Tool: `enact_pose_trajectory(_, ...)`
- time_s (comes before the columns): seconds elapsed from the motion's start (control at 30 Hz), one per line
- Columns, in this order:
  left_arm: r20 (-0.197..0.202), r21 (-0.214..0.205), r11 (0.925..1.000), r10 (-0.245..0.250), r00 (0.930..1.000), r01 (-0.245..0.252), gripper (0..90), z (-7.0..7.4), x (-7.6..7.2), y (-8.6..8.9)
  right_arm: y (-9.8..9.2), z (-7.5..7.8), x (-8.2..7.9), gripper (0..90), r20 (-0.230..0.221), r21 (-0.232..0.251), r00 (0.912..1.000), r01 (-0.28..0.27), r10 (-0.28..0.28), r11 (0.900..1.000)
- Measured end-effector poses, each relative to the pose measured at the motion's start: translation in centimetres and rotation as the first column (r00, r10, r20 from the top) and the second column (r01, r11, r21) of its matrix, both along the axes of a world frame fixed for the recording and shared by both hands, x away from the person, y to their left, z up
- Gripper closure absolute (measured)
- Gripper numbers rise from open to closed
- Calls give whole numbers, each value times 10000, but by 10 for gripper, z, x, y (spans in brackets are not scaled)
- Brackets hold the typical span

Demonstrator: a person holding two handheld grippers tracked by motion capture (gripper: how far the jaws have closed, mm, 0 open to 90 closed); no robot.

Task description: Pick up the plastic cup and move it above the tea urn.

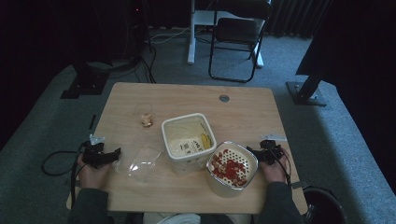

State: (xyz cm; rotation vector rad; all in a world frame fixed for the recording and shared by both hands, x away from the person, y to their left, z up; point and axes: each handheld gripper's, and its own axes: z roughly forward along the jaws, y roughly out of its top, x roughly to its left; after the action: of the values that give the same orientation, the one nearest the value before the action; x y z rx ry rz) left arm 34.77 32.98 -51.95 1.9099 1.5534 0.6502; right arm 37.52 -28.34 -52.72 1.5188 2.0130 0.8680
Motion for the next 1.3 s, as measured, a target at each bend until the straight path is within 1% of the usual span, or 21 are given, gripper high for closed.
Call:
enact_pose_trajectory(0.1,-52,16,10000,30,10000,-30,259,1,-1,0,0,0,0,142,12,1,10000,9,-9,10000)
enact_pose_trajectory(0.17,-105,28,10000,48,9999,-48,322,3,-1,0,0,0,0,145,2,19,10000,31,-31,10000)
enact_pose_trajectory(0.23,-120,36,10000,51,9999,-50,337,3,-1,0,0,0,0,146,4,20,10000,32,-32,10000)
enact_pose_trajectory(0.27,-107,20,10000,16,9999,-16,379,4,-2,0,0,0,0,148,12,18,10000,37,-37,10000)
enact_pose_trajectory(0.33,-128,52,10000,-14,9999,14,407,4,-3,1,0,0,0,147,13,17,10000,34,-34,10000)
enact_pose_trajectory(0.5,-226,114,9999,-19,9997,21,430,6,-4,0,0,0,0,148,12,18,10000,37,-37,10000)
enact_pose_trajectory(0.53,-220,79,9999,-92,9997,93,431,9,-5,1,0,0,0,147,12,18,10000,38,-38,10000)
enact_pose_trajectory(0.57,-152,-18,9999,-121,9998,120,430,11,-6,1,0,0,0,147,11,18,10000,37,-37,10000)
enact_pose_trajectory(0.6,-152,-18,9999,-121,9998,120,430,11,-6,1,0,0,0,147,14,17,10000,35,-35,10000)
enact_pose_trajectory(0.67,15,-188,9996,-199,9998,199,431,16,-8,1,0,0,0,148,11,19,10000,39,-39,10000)
enact_pose_trajectory(0.73,318,-314,9985,-432,9986,442,426,24,-12,0,0,0,0,148,12,18,10000,37,-37,10000)
enact_pose_trajectory(0.8,385,-360,9979,-524,9979,538,427,27,-13,-1,0,0,0,148,12,19,10000,38,-38,10000)
enact_pose_trajectory(0.83,538,-388,9964,-733,9959,755,426,34,-15,-5,0,0,0,148,12,19,10000,39,-39,10000)
enact_pose_trajectory(0.9,695,-359,9948,-931,9932,957,426,41,-17,-10,0,0,0,148,12,18,10000,36,-36,10000)
enact_pose_trajectory(1.03,933,-442,9892,-1355,9864,1401,426,57,-19,-20,0,0,0,148,12,19,10000,39,-39,10000)
enact_pose_trajectory(1.07,933,-442,9892,-1355,9864,1401,426,57,-19,-20,0,0,0,148,13,18,10000,36,-36,10000)
enact_pose_trajectory(1.13,1022,-547,9849,-1583,9821,1644,429,64,-20,-25,0,0,0,147,12,20,10000,39,-39,10000)
enact_pose_trajectory(1.17,1044,-659,9788,-1867,9769,1941,432,68,-21,-32,0,0,0,147,11,20,10000,39,-39,10000)
enact_pose_trajectory(1.23,1028,-702,9721,-2161,9709,2238,442,70,-20,-39,0,0,0,147,13,18,10000,36,-36,10000)
enact_pose_trajectory(1.27,1028,-702,9721,-2161,9709,2238,449,70,-20,-39,0,0,0,147,13,18,10000,36,-36,10000)
enact_pose_trajectory(1.3,1014,-710,9694,-2274,9685,2350,449,71,-19,-42,0,0,0,147,13,20,10000,38,-38,10000)
